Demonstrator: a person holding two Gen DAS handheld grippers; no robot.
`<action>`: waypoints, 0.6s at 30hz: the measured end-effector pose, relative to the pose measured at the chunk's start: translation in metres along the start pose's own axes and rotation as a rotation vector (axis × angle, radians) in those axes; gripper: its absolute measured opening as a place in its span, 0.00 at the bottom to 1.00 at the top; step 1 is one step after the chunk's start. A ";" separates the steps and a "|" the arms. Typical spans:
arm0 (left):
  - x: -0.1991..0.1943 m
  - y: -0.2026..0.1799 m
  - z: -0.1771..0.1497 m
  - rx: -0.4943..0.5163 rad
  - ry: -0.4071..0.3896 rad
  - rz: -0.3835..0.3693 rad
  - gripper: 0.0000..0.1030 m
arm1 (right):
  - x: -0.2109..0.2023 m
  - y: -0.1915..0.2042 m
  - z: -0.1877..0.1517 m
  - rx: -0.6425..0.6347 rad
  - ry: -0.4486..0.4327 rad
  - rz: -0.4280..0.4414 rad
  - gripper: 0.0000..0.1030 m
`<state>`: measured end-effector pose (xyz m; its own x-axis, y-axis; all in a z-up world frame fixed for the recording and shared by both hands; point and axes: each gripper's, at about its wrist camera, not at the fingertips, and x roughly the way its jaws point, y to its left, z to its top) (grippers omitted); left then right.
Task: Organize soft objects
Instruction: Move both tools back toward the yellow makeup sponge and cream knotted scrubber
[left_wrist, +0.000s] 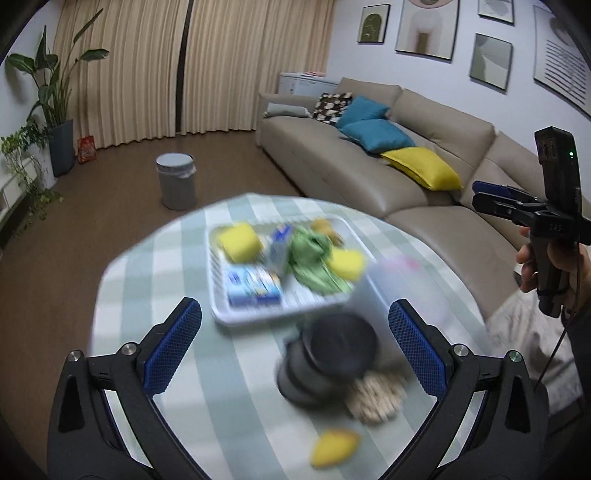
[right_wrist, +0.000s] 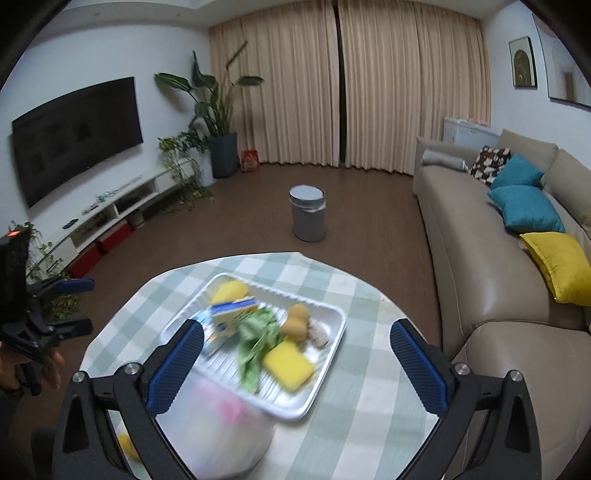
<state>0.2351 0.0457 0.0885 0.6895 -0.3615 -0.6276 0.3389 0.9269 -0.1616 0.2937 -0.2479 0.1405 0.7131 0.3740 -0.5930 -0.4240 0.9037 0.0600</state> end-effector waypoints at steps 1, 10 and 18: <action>-0.004 -0.003 -0.009 -0.004 0.004 -0.007 1.00 | -0.010 0.006 -0.011 0.001 -0.009 0.009 1.00; -0.022 -0.038 -0.109 -0.031 0.014 -0.058 1.00 | -0.057 0.058 -0.117 0.061 -0.011 0.068 1.00; -0.008 -0.060 -0.168 -0.076 0.070 -0.067 1.00 | -0.045 0.114 -0.209 0.108 0.068 0.074 1.00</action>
<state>0.1018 0.0105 -0.0247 0.6197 -0.4169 -0.6650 0.3308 0.9070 -0.2605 0.0973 -0.2054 0.0063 0.6410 0.4287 -0.6366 -0.4086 0.8928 0.1897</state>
